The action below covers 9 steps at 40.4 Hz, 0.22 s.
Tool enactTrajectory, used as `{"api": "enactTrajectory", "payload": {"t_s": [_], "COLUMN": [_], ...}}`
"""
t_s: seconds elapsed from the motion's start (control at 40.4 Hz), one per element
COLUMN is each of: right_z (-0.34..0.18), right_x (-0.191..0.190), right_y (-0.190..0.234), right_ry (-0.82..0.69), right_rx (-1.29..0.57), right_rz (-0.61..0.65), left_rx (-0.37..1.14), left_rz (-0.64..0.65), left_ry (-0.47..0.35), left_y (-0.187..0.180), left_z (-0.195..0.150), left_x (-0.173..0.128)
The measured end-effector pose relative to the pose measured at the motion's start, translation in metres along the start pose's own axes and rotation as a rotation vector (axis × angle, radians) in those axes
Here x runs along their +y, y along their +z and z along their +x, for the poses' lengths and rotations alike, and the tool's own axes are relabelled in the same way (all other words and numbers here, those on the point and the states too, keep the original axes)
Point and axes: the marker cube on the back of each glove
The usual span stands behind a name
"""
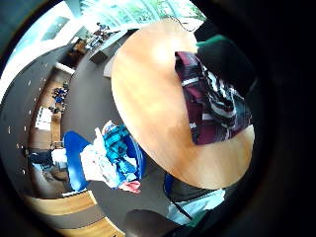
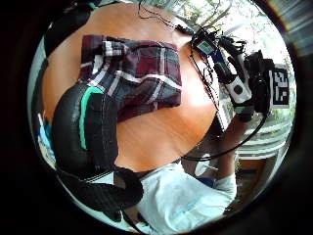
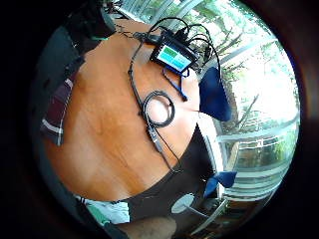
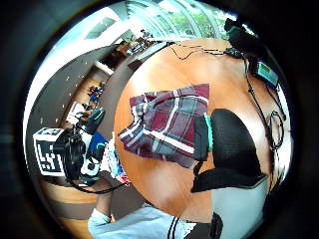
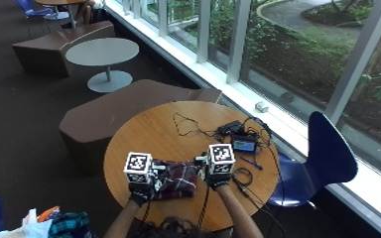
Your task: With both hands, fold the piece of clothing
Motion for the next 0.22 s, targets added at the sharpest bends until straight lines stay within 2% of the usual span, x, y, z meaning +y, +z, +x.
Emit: {"api": "enactTrajectory", "payload": {"t_s": [0.223], "right_z": [-0.018], "right_x": [-0.005], "right_y": [0.001], "right_ry": [-0.005], "right_rx": [0.011], "right_rz": [-0.025], "left_rx": [-0.015], "left_rz": [-0.029], "left_ry": [-0.039], "left_y": [0.007], "left_z": [-0.010], "left_x": [0.005]}}
